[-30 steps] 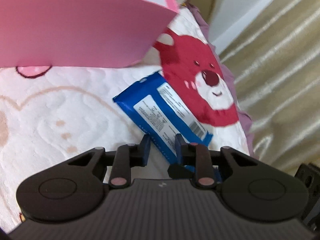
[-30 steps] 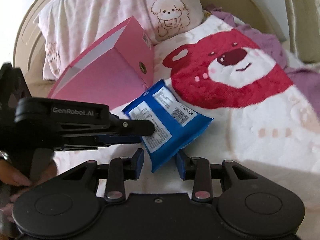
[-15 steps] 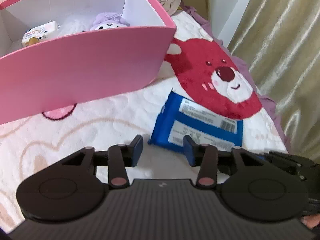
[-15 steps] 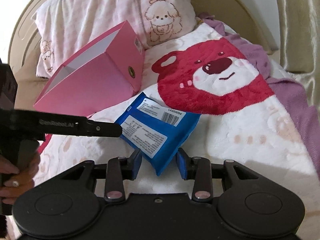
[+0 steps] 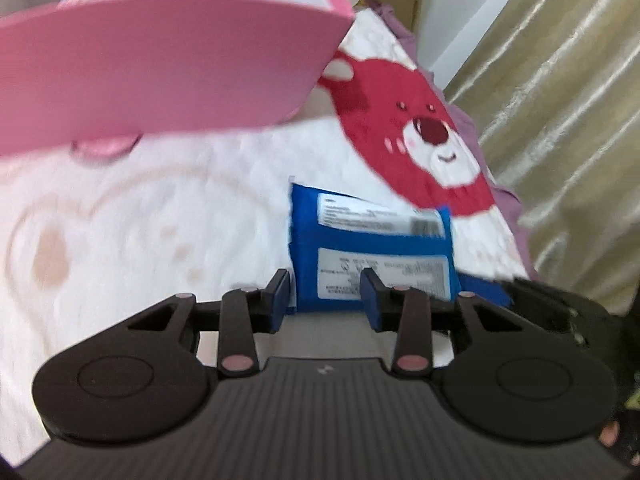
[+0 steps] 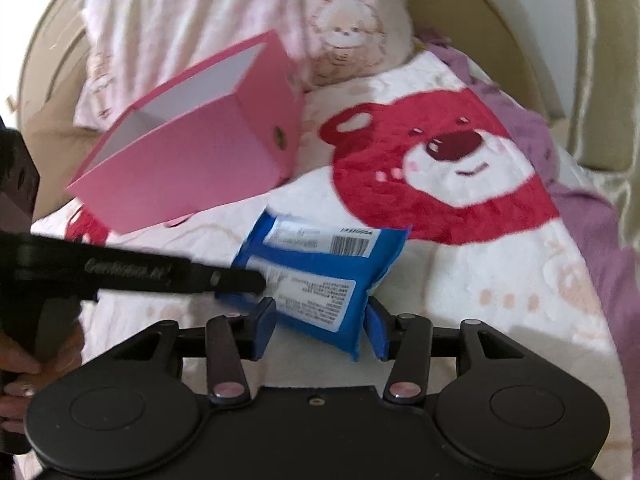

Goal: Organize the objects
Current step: 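Close the left gripper on the blue wipes pack, then lift the blue wipes pack with the left gripper into the pink box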

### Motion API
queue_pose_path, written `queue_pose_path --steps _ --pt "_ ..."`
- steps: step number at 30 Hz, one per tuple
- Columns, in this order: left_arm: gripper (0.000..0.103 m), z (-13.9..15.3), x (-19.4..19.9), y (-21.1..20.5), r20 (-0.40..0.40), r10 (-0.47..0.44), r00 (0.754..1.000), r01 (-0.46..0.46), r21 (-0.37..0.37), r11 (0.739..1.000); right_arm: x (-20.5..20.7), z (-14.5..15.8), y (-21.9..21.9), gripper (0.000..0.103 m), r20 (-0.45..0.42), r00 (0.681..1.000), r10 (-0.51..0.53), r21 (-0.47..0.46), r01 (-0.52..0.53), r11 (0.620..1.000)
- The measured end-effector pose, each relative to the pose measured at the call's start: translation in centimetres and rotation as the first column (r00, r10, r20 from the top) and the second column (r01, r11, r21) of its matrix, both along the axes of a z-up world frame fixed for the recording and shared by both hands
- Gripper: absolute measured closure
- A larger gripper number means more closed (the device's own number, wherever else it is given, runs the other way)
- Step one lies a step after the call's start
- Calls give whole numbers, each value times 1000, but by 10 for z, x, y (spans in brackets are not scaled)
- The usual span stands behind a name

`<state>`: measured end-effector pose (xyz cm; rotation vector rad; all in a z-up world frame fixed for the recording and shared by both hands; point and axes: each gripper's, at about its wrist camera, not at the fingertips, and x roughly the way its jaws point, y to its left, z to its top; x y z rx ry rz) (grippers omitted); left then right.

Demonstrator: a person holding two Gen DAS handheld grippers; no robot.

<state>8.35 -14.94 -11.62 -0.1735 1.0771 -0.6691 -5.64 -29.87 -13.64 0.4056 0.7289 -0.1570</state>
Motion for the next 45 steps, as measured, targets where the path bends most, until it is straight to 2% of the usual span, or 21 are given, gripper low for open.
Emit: queue_pose_path --steps 2,4,8,12,14,17,19,21,24,25,28,29,31,37,45 --pt "66 -1 -8 11 -38 11 999 -11 -8 1000 -1 1 6 40 -9 999 51 1 -51 999" --pt "66 -2 -11 16 -33 15 999 -16 -3 1000 -1 -1 10 40 -26 997 70 -18 -70 997" --pt "62 -5 -4 20 13 58 998 -58 25 998 1 -6 7 31 -63 998 16 5 -16 1000" --pt "65 -14 9 13 -12 52 999 -52 13 999 4 -9 2 31 -76 997 -24 35 26 999" --pt "72 -13 7 7 -12 22 1000 -22 3 1000 8 -11 3 45 -92 996 -18 40 21 999" --pt "72 -10 -4 -2 10 10 1000 -10 32 999 14 -6 14 49 -125 992 14 -17 -16 1000" --pt "72 -6 -15 -2 15 16 1000 -16 55 998 15 -2 25 49 -149 988 32 -62 -42 997" --pt "72 -3 -22 1 7 21 1000 -21 65 998 12 1 29 49 -163 986 38 -53 -47 997" --pt "72 3 -30 13 -27 29 999 -28 44 999 6 8 36 42 -179 982 60 -21 -65 998" --pt "71 6 -34 17 -28 26 999 -25 36 999 4 11 40 37 -180 981 70 -23 -76 997" --pt "68 19 -44 25 -11 20 1000 -20 42 999 -2 24 57 35 -182 978 100 -53 -111 992" --pt "63 23 -47 29 -3 12 1000 -12 39 999 -2 28 61 33 -180 977 112 -43 -122 992" --pt "62 31 -52 38 -8 13 1000 -13 31 999 -4 36 67 29 -176 976 130 -10 -134 991" --pt "62 66 -65 62 22 2 1000 -2 16 1000 -4 66 90 27 -161 973 168 -52 -179 983" --pt "61 130 -65 91 84 22 996 -22 1 1000 7 126 108 26 -118 966 229 -78 -238 968"
